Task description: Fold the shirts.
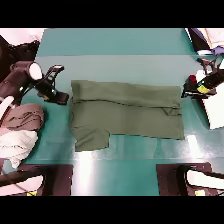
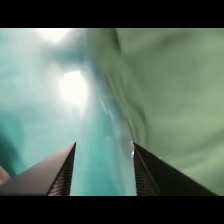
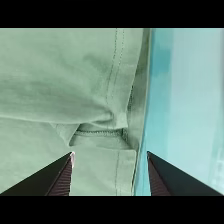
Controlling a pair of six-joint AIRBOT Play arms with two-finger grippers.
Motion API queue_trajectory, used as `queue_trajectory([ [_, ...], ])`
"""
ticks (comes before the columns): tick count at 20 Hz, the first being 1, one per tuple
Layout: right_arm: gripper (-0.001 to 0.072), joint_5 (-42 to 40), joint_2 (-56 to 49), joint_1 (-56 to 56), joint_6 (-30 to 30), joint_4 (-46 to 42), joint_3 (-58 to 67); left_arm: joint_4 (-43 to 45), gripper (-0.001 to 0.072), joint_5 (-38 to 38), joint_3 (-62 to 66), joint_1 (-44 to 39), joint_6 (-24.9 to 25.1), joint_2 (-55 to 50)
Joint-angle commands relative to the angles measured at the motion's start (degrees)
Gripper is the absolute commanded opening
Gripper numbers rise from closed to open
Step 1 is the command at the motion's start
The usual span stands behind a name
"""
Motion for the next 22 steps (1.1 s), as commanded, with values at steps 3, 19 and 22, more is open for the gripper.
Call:
queue_trajectory([
  [3,0.052,-1.1,3.0,0.0,0.0,1.7,-1.3,-15.3,0.0429,3.9,-21.4,-0.5,-2.9,17.2],
  [19,0.0512,-0.6,3.0,0.5,0.0,5.0,-1.3,-23.5,0.0429,16.2,-40.3,-0.5,-6.4,22.7],
  [22,0.0512,-0.6,3.0,0.5,0.0,5.0,-1.3,-23.6,0.0428,16.7,-40.7,-0.5,-6.3,22.5],
])
